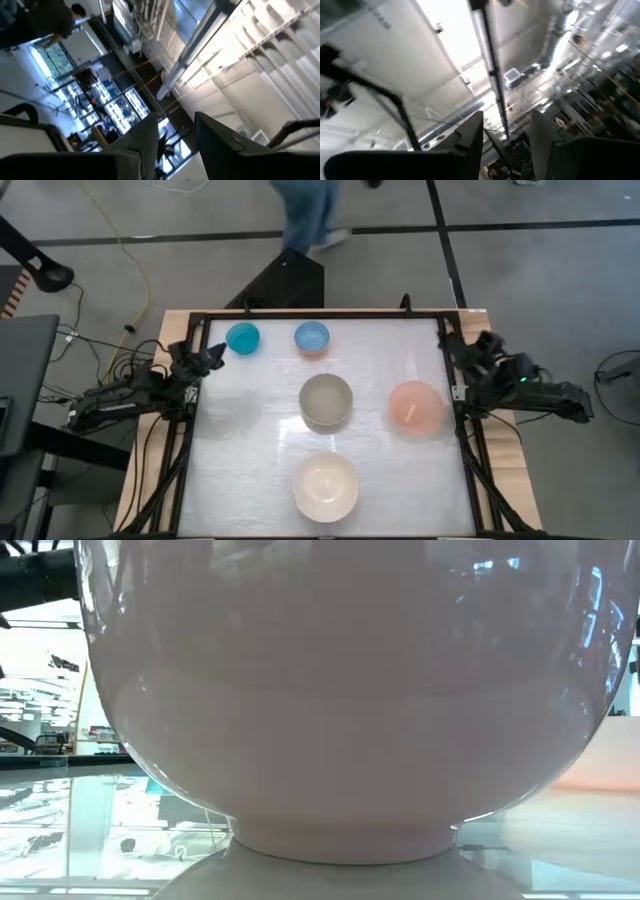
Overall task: Nest bowls inside each other
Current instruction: Stack the light orange bowl on top of the white bowl
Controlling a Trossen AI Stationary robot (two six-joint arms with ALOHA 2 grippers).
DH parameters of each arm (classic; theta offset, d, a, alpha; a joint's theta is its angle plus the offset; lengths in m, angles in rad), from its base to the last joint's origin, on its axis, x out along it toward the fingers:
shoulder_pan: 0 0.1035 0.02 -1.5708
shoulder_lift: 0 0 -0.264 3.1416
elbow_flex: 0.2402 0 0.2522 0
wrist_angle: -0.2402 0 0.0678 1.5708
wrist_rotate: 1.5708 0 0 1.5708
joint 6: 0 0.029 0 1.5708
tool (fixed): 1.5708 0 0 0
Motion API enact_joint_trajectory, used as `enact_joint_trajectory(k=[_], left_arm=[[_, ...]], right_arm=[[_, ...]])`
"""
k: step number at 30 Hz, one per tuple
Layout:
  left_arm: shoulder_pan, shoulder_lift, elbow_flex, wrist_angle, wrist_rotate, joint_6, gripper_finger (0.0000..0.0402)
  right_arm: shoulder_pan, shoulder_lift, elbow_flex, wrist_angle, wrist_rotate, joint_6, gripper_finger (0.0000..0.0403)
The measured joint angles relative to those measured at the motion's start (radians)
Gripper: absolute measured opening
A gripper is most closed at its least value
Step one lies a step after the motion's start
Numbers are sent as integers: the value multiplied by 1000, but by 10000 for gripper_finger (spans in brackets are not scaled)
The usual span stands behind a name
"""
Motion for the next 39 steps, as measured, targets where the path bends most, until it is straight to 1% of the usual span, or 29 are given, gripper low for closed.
enact_joint_trajectory(k=[2, 5, 8, 11, 14, 17, 20, 22, 24, 27, 30, 32, 36, 39], left_arm=[[0, 61, 34, 3, 16, 9, 116], [0, 177, 116, 18, 56, 68, 116], [0, 306, 212, 21, 134, 135, 116], [0, 421, 304, 16, 226, 188, 116], [0, 501, 375, 11, 291, 225, 116], [0, 552, 412, 9, 322, 241, 116], [0, 576, 420, 6, 327, 244, 116], [0, 583, 420, 4, 327, 244, 116], [0, 585, 420, -2, 327, 244, 116], [0, 585, 420, -11, 326, 244, 116], [0, 585, 420, -16, 326, 250, 116], [0, 585, 420, -15, 317, 255, 116], [0, 585, 420, -15, 309, 262, 116], [0, 585, 420, -15, 310, 262, 116]], right_arm=[[12, 71, 115, -100, -54, -55, 127], [38, 210, 313, -325, -137, -135, 127], [71, 356, 523, -634, -228, -206, 127], [114, 486, 718, -983, -290, -234, 127], [174, 595, 866, -1285, -327, -249, 127], [261, 682, 950, -1507, -328, -229, 127], [353, 736, 982, -1657, -311, -165, 127], [420, 757, 979, -1746, -287, -115, 127], [486, 777, 966, -1808, -243, -64, 127], [573, 799, 937, -1868, -142, -1, 127], [627, 809, 903, -1870, -25, 54, 127], [645, 815, 861, -1875, 31, 86, 127], [654, 823, 754, -1833, 49, 125, 127], [655, 821, 658, -1744, 37, 153, 127]])
